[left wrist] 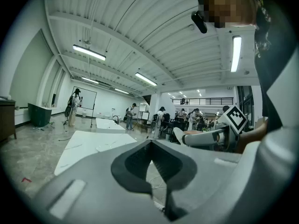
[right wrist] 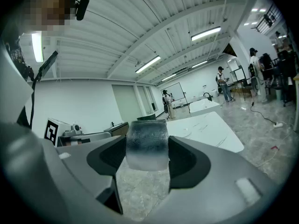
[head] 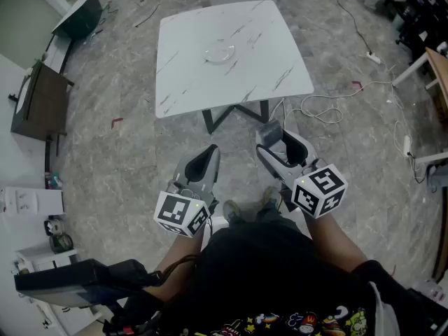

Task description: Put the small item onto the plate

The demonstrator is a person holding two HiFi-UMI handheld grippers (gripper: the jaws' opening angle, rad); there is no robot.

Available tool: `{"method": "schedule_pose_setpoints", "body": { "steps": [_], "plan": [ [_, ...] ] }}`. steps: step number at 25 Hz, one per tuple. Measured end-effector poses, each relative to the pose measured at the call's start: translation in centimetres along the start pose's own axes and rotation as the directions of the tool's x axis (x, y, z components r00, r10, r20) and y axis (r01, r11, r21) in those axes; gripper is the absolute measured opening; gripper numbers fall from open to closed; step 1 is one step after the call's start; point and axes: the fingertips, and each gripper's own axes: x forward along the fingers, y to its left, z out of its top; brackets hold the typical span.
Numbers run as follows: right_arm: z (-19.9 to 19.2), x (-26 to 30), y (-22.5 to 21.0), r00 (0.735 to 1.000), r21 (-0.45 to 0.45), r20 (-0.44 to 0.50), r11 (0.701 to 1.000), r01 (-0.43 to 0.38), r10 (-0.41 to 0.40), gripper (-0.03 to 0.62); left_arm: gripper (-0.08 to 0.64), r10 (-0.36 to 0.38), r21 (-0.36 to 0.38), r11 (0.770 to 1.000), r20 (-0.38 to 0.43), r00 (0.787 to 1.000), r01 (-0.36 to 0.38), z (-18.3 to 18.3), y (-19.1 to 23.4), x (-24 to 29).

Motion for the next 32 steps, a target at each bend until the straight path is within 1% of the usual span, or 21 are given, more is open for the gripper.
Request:
{"method": "schedule_pose_setpoints", "body": {
  "steps": [4, 12, 19, 24, 32],
  "plan": [
    [0.2, 0.5, -0.6, 1.000, -0.004, 0.008, 1.000, -0.008, 0.008, 0.310, 0.000, 0.009, -0.001, 1.000, 0.008, 1.000, -0.009, 0.0, 0.3, 0.7],
    [1.5, 0.3, -1.7, 0.999, -0.031, 0.042, 1.000, -0.002, 0.003, 0.311, 0.000, -0.007, 0.014, 1.000, -0.003, 1.000, 0.007, 0.1, -0.7, 2.7],
    [2.1, 0.0, -3.8, 0.999, -0.037, 0.037, 0.999, -0.002, 0.004, 0.311, 0.000, -0.001, 0.023, 1.000, 0.003, 1.000, 0.001, 0.6, -1.2, 5.1],
    [2.3, -0.6, -6.4, 0.999, -0.043, 0.022, 0.999, -0.024, 0.025, 0.311, 0.000, 0.033, 0.022, 0.999, 0.010, 0.999, -0.033, 0.7, -2.3, 7.1],
    [1.8, -1.0, -10.2, 0.994, -0.066, -0.020, 0.992, -0.104, 0.103, 0.311, 0.000, 0.108, 0.004, 0.994, 0.018, 0.994, -0.108, -0.6, -4.3, 10.4]
  ]
}}
